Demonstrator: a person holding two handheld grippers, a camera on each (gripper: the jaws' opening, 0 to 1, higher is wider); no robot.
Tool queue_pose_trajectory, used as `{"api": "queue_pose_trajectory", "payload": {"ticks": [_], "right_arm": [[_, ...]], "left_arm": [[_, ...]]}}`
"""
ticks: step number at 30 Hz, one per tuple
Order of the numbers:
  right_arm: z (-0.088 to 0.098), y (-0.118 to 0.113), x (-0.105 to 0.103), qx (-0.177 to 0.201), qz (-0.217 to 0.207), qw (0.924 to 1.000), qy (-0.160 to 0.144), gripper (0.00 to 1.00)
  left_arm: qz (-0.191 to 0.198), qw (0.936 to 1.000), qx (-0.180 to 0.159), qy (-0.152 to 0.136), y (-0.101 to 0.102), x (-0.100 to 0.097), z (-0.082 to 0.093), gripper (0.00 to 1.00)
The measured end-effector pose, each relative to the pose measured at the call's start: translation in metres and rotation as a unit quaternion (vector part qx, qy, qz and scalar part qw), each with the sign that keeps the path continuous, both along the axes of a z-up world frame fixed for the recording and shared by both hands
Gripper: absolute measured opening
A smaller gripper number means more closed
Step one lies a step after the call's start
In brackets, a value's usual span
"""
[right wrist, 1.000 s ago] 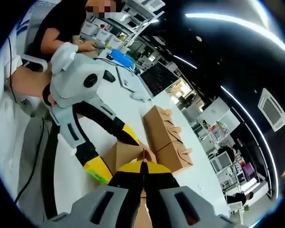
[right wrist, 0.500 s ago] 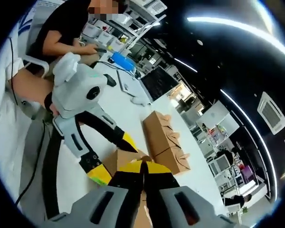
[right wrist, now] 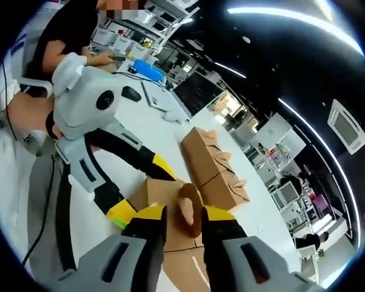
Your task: Pick up one paper box from the group, open the paper box, and remove the item inside
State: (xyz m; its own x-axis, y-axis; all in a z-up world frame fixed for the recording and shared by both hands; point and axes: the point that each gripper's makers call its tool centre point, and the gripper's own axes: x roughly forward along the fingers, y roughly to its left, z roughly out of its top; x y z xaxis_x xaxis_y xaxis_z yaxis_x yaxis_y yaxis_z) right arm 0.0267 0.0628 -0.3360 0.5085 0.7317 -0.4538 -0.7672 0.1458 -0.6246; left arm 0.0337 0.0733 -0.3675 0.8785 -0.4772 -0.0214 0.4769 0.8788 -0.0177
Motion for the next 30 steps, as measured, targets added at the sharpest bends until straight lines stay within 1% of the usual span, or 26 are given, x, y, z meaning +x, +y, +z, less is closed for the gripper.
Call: {"api": "queue_pose_trajectory", "payload": {"ticks": [6, 10, 11, 13, 15, 16, 19, 24, 30], "right_arm": [[-0.002, 0.001, -0.004, -0.004, 0.003, 1.0000, 0.003, 0.21], [-0.010, 0.003, 0.001, -0.016, 0.001, 0.9998, 0.015, 0.20], [-0.013, 0.004, 0.003, -0.017, 0.001, 0.9997, 0.019, 0.19], [-0.016, 0.005, 0.006, -0.011, 0.000, 0.9995, 0.030, 0.12], [-0.015, 0.005, 0.009, -0.006, -0.003, 0.9997, 0.024, 0.04], [-0.014, 0.004, 0.011, -0.005, -0.005, 0.9998, 0.018, 0.03], [-0.012, 0.004, 0.010, -0.002, -0.004, 0.9998, 0.018, 0.03], [-0.003, 0.004, 0.009, 0.000, 0.000, 1.0000, 0.001, 0.02], [-0.004, 0.003, 0.008, -0.008, 0.004, 0.9999, -0.008, 0.02]], "left_arm": [[0.000, 1.0000, 0.001, 0.000, -0.001, 0.000, 0.000, 0.55], [-0.001, 1.0000, 0.001, 0.000, -0.001, 0.000, 0.000, 0.55], [-0.003, 1.0000, 0.002, -0.001, -0.001, -0.001, 0.000, 0.55], [-0.004, 1.0000, 0.000, -0.002, -0.001, -0.001, 0.000, 0.55], [-0.005, 1.0000, 0.000, -0.002, -0.001, 0.000, 0.000, 0.55], [-0.005, 1.0000, 0.000, -0.002, -0.001, -0.001, 0.000, 0.55], [-0.005, 1.0000, 0.000, -0.002, -0.001, 0.000, 0.000, 0.55], [0.000, 1.0000, 0.000, -0.003, -0.002, 0.000, 0.000, 0.55], [0.009, 1.0000, 0.000, -0.005, -0.004, 0.000, 0.000, 0.55]]}}
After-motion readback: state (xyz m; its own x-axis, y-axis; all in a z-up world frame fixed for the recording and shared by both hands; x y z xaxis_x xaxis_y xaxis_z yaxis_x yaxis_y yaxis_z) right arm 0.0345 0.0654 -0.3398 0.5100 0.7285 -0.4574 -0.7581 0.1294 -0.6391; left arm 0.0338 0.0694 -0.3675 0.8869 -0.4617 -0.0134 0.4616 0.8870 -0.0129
